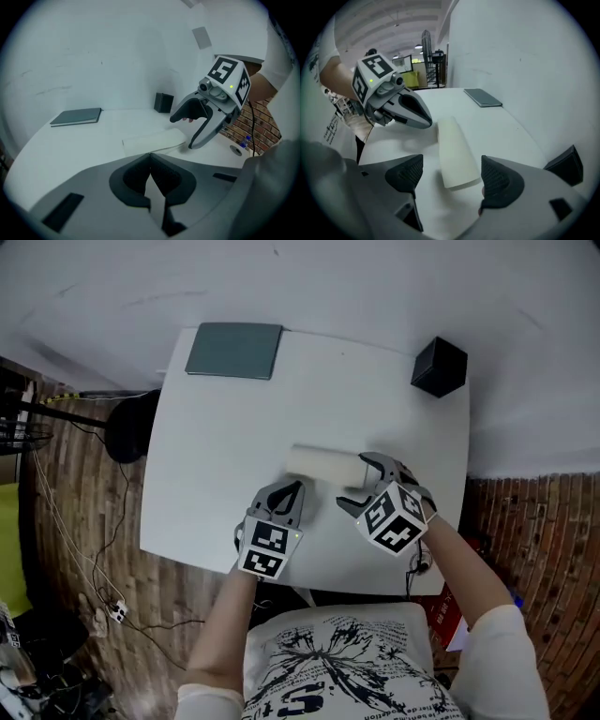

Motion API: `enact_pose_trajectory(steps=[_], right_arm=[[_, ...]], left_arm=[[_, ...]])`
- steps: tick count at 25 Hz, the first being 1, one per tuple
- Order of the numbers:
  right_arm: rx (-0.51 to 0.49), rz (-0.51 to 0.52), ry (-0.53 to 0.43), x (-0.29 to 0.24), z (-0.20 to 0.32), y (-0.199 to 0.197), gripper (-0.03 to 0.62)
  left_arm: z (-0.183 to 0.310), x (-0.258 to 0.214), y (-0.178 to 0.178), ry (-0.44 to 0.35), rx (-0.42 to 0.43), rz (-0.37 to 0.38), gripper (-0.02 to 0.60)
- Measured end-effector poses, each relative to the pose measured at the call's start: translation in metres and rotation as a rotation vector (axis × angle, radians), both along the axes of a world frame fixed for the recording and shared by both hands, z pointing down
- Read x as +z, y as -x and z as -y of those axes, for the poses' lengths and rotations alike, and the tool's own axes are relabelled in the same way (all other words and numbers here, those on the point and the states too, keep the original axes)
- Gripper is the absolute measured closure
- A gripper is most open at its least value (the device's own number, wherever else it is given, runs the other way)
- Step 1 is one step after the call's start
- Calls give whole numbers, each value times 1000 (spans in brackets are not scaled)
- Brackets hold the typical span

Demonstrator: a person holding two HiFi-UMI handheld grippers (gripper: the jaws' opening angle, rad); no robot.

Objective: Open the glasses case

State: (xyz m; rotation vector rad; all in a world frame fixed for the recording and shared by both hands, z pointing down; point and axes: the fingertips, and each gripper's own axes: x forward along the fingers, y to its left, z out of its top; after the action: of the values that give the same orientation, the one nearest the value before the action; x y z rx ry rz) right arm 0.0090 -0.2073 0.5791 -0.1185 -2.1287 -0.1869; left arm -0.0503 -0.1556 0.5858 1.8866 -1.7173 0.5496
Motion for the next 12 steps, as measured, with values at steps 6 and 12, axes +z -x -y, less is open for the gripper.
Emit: enact_pose_trajectory(steps=[6,12], right_arm=[[-111,-72,-82,17,-4,9,281],[-164,-113,-170,25,0,14,326]], left_arm=[[6,26,6,99,-21,-35,568],[9,28,9,118,-22,-78,568]])
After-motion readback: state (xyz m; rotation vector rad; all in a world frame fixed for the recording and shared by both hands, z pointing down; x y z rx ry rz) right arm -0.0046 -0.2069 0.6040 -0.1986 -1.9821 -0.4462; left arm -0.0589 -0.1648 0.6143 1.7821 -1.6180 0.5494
